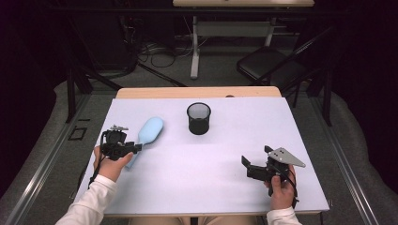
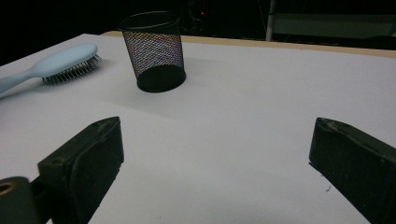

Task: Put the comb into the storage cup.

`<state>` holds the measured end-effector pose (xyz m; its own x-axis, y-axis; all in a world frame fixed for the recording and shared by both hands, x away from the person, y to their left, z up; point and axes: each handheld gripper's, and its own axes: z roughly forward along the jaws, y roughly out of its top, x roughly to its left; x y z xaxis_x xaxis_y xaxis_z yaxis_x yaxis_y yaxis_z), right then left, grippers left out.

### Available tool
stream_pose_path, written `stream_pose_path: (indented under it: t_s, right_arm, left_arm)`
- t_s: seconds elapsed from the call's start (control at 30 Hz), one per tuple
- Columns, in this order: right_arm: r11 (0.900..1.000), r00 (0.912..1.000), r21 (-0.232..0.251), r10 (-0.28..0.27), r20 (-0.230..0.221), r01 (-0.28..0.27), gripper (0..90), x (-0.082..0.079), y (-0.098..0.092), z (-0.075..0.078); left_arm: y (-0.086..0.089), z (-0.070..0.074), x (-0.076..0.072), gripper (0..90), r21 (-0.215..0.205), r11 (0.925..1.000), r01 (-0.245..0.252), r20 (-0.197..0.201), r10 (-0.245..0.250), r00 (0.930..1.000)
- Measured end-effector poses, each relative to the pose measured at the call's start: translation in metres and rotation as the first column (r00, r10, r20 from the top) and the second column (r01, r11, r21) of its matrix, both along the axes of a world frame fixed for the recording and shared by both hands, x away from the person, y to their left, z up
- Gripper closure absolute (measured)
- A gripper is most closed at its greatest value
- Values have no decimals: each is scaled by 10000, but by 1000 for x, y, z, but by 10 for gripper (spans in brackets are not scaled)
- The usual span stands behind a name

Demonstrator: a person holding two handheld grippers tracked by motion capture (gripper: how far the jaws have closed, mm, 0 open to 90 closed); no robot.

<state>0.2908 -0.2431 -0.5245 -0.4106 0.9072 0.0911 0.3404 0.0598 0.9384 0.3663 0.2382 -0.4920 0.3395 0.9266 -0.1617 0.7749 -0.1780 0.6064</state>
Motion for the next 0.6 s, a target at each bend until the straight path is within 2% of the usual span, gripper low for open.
stream_pose_path:
  t_s: [0.1, 0.13, 0.33, 0.47, 0.6]
  right_arm:
    - [10000, 10000, 1, 12, -17, -12, 26, 0, 0, 0]
    - [10000, 10000, -2, 15, -20, -15, 25, 0, 0, 0]
    - [10000, 10000, -36, 14, -11, -14, 25, 0, 0, 0]
    - [10000, 10000, -48, 21, -26, -21, 26, 0, 0, 0]
    - [10000, 10000, -16, 7, -25, -7, 26, 0, 0, 0]
  left_arm:
    - [1, 1, 0, 569, -59, 10000, 8, 30, -8, 10000]
    - [2, 1, 1, 557, 73, 9999, 87, 146, -89, 9999]
    - [3, 3, 1, 507, 179, 9997, 143, 246, -147, 9996]
    - [5, 4, 2, 475, 241, 9994, 249, 452, -260, 9986]
    - [5, 5, 3, 467, 251, 9994, 256, 413, -266, 9988]
